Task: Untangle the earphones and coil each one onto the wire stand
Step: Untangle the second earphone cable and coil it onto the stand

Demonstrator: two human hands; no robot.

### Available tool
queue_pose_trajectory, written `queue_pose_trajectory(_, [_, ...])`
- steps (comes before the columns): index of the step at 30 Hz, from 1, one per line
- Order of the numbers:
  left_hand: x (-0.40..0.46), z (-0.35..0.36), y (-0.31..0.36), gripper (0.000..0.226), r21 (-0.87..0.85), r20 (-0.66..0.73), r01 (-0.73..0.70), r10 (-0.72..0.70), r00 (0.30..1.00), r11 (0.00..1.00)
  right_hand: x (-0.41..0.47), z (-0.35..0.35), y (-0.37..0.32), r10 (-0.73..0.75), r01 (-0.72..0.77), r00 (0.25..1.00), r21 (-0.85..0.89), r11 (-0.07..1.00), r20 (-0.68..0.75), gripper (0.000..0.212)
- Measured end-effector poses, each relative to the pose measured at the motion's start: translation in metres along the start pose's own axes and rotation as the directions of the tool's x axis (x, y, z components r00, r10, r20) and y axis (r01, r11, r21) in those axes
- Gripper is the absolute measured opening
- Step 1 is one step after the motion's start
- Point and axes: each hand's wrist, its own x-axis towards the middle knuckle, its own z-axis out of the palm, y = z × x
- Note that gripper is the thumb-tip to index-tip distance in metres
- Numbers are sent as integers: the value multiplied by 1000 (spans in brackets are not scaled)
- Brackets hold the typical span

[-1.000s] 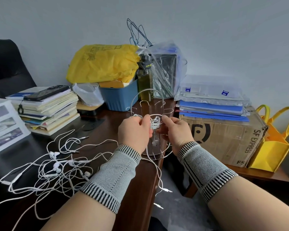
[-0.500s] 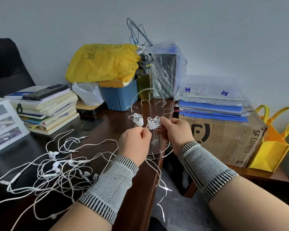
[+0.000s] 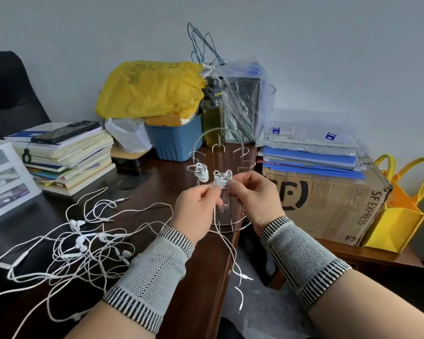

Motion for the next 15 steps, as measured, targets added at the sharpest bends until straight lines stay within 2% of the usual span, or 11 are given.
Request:
queue_pose_trajectory(3, [3, -5, -2, 34, -330, 0, 162, -171, 985, 930, 3, 1, 1, -9, 8, 999, -28, 1000, -42, 9])
queue_pose_trajectory(6, [3, -11, -2, 39, -468, 83, 231, -218, 972, 853, 2, 2, 0, -22, 19, 998, -58, 998, -58, 13])
queue_pose_trajectory(8, [3, -12, -3, 40, -470, 124, 239, -205, 971, 850, 0, 3, 0, -63, 54, 995, -119, 991, -71, 17])
queue_pose_trajectory(10, [2, -12, -5, 40, -382, 127, 197, -160, 979, 903, -4, 4, -2, -164, 151, 985, -196, 969, -53, 22])
queue_pose_trajectory(13, [0, -10, -1, 33, -209, 151, 109, -78, 986, 972, -11, 4, 0, -395, 393, 916, -363, 845, 72, 31])
queue_pose_trajectory(15, [0, -8, 3, 28, -143, 175, 90, -65, 982, 986, -15, 6, 3, -481, 508, 860, -387, 769, 173, 25])
